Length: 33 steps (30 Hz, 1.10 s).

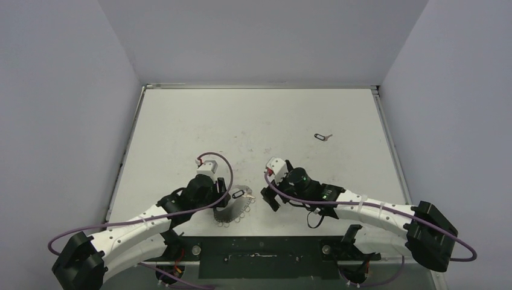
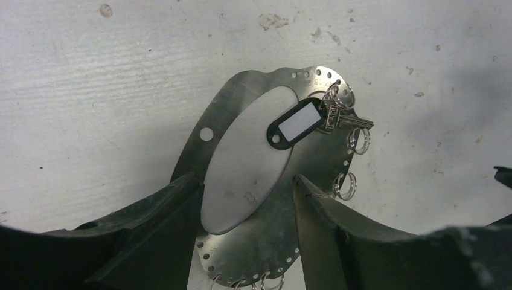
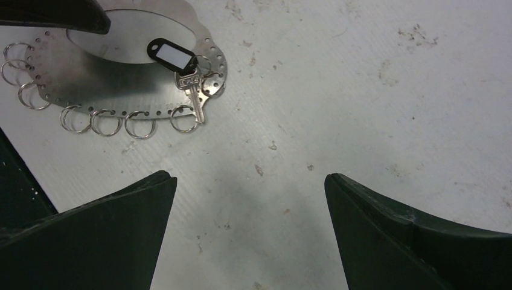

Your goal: Put the keys on the keyring

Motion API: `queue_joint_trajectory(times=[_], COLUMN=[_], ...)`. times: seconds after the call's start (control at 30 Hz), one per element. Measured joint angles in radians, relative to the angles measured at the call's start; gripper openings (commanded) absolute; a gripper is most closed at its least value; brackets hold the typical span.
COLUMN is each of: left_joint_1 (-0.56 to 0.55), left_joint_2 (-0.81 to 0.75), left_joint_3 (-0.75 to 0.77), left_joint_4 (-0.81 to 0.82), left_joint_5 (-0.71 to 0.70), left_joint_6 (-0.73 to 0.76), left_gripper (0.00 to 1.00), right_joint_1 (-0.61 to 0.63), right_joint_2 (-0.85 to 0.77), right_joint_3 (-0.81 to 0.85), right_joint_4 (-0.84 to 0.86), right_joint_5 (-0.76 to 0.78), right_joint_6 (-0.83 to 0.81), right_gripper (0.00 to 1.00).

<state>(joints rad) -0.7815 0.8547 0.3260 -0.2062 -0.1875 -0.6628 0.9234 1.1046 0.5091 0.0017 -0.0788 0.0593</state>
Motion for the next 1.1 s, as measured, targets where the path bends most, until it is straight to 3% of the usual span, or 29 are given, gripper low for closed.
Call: queue_joint_trajectory(times=[0.3,0.63,0.8,1.1], left_joint_1=[0.040,0.227,0.280,0.293], left_joint_2=[0.047,0.152,0.150,0.040], left_joint_3=[0.000,0.052,0.053,0.052], left_joint_4=[-0.047,-0.055,-0.056,-0.032], left_joint_5=[0.013,0.180,0.253,0.303], left_joint_6=[-0.048,-0.085,-0.090,-0.087], left_gripper=[0.53,0.53,0.53,0.51], right_joint_1=[0.161,0.290,0.300,0.306], right_joint_2=[0.163,0.317,0.394,0.429], right_joint_3=[0.089,0.187,0.213,0.210], right_joint_4=[-0.024,-0.059,-0.056,-0.008], right_joint_5=[0.109,0.270,0.302,0.320], right_joint_6=[-0.110,-0.151,-0.153,-0.104], right_gripper=[0.79,0.57,0.53,0.58])
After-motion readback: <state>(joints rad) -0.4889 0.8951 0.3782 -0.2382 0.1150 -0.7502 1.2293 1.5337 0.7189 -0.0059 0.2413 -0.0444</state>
